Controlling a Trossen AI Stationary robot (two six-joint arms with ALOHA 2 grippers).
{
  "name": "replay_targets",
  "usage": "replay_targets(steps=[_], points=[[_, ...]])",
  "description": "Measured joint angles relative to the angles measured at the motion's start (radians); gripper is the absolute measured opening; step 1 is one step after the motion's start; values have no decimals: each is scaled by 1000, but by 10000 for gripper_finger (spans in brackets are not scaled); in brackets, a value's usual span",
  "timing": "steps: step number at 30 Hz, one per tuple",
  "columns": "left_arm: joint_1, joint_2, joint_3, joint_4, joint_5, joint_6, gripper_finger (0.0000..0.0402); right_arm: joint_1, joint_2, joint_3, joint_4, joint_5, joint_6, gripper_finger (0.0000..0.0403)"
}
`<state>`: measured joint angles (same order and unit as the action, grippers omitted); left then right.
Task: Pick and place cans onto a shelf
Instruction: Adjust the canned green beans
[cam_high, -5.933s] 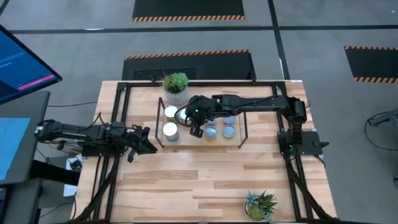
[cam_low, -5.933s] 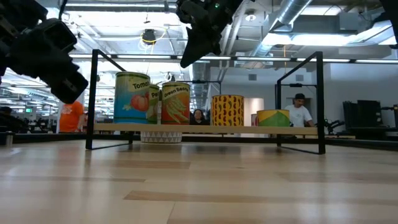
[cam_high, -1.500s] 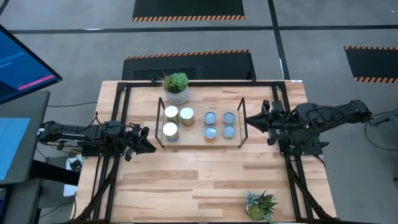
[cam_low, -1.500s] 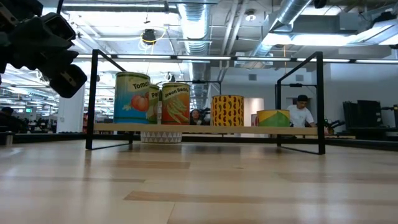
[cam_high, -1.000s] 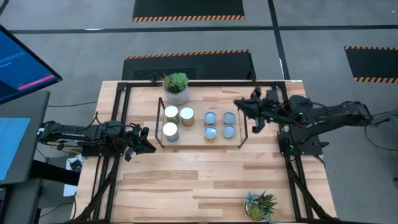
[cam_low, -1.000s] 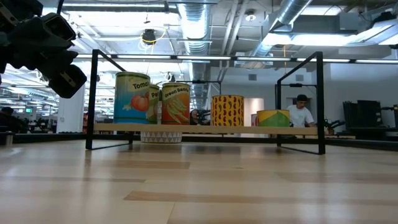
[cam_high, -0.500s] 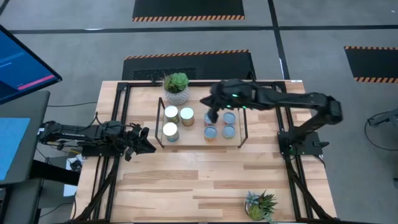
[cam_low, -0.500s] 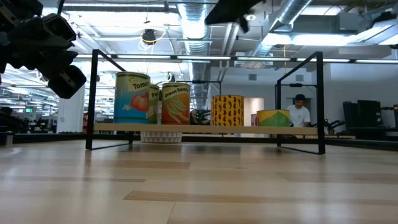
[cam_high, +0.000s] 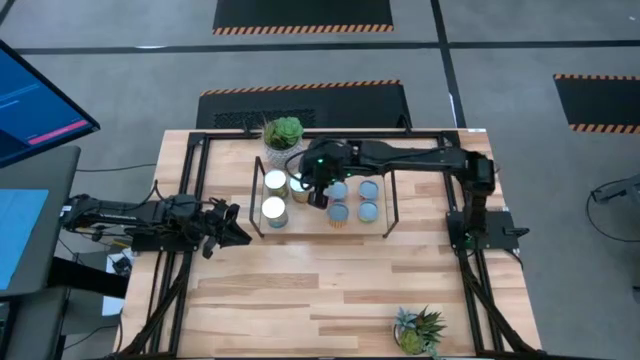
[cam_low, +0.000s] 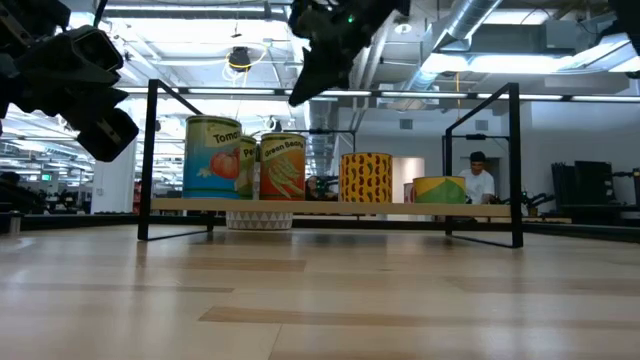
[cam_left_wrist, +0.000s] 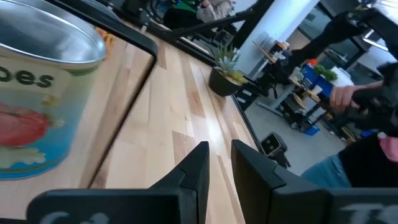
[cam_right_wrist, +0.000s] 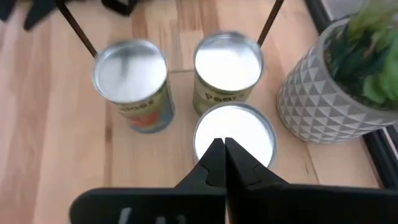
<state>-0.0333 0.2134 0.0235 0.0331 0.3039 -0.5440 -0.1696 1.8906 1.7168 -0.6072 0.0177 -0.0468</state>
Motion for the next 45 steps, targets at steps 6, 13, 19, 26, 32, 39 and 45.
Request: replay_targets(steps=[6, 13, 19, 26, 32, 39, 45], points=[[0, 0, 0, -2, -16, 0, 57, -4, 56, 26, -24, 0, -26, 6], [0, 0, 0, -4, -25, 1, 57, -3, 62, 27, -33, 0, -53, 7], [0, 0, 0, -5, -31, 27, 57, -14, 62, 23, 12, -11, -60, 4], [0, 0, 0, -5, -31, 27, 57, -50, 62, 15, 127, -20, -65, 10], [0, 0, 0, -7, -43, 31, 57, -94, 92, 17, 267, -69, -112, 6], [0, 1, 0, -8, -50, 56, 57, -100, 128, 13, 283, -163, -134, 14], [0, 2, 0, -8, -50, 54, 57, -77, 115, 16, 243, -155, -165, 5]])
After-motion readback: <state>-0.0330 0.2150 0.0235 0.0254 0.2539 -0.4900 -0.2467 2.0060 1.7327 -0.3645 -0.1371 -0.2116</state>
